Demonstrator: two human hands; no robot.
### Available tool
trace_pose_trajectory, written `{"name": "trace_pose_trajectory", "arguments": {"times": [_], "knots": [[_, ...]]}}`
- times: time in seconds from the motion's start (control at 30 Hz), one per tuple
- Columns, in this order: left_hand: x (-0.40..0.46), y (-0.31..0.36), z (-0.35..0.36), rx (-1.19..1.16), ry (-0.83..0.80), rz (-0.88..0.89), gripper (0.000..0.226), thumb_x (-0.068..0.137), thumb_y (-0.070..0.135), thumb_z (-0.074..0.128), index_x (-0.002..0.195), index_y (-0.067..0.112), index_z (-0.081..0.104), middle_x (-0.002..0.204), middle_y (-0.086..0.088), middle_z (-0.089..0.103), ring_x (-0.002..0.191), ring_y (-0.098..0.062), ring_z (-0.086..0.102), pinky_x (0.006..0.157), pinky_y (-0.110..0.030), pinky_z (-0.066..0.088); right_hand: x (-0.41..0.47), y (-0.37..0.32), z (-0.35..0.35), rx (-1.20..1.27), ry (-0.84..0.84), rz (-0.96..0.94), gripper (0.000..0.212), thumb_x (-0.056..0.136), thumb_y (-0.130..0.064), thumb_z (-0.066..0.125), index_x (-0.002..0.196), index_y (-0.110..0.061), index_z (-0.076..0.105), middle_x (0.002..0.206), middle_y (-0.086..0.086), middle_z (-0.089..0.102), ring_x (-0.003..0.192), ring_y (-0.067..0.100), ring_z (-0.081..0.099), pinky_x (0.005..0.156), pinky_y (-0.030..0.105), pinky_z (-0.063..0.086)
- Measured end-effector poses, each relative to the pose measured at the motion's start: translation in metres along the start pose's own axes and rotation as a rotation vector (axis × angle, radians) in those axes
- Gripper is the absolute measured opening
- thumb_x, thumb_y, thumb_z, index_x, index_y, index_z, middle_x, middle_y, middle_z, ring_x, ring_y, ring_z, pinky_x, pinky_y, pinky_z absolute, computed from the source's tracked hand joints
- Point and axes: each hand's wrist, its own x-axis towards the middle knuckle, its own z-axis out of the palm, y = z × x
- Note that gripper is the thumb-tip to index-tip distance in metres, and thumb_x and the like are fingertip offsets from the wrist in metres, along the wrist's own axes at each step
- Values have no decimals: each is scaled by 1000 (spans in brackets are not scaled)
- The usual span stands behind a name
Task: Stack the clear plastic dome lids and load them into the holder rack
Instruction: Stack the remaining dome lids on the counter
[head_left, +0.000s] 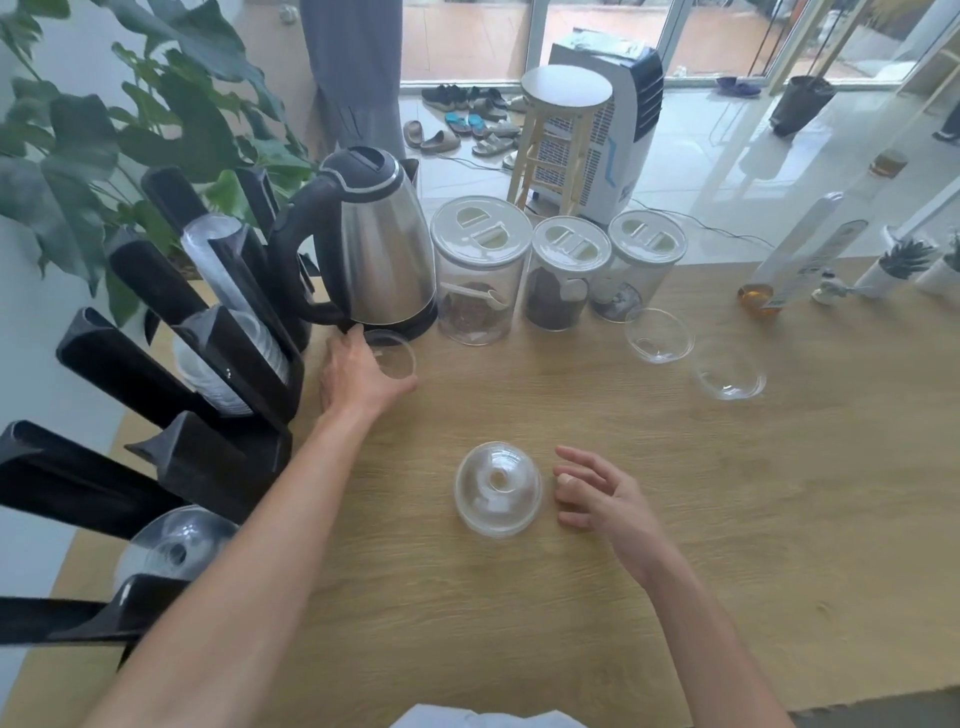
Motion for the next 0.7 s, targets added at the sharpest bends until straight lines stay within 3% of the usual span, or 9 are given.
{"name": "trace_pose_trajectory", "arguments": {"times": [0.13,0.23,0.4,0.53,0.6,0.7], "knots": [[-28,15,-4,-194,-81,108,106,70,46,85,158,31,28,137,-10,41,119,-23,49,104,-36,41,2,-4,1,20,82,-48,28,100,-12,68,117,-33,75,126,6,74,110,19,71,90,41,63],[-57,26,-10,-299,-119,234,93,69,43,86,149,36,40,129,-4,49,113,-14,49,94,-29,40,2,-12,1,22,123,-93,25,100,-14,68,114,-33,76,121,2,76,110,18,71,87,38,62],[-98,31,-13,-494,-141,309,89,65,39,93,139,26,45,138,4,55,127,-9,52,101,-24,42,-1,-22,3,22,143,-148,23,100,-16,68,115,-31,76,118,0,76,115,19,70,84,32,60],[-120,29,-16,-703,-197,356,88,68,24,94,139,40,45,138,3,51,128,-5,55,109,-26,47,-10,-27,7,-16,79,-236,23,100,-28,69,121,-34,75,122,-3,77,122,10,68,102,34,55],[-129,27,-15,-761,-238,396,84,69,19,94,137,44,52,137,6,53,130,-3,56,112,-30,46,-18,-34,12,-89,-12,-279,30,102,-37,63,131,-37,70,130,-10,74,126,-3,63,104,19,49],[-140,22,-10,-802,-265,421,76,67,18,96,131,36,60,136,10,61,130,-6,58,112,-39,47,-25,-43,21,-149,-144,-330,40,105,-34,56,144,-31,61,137,-16,68,125,-16,57,93,3,45]]}}
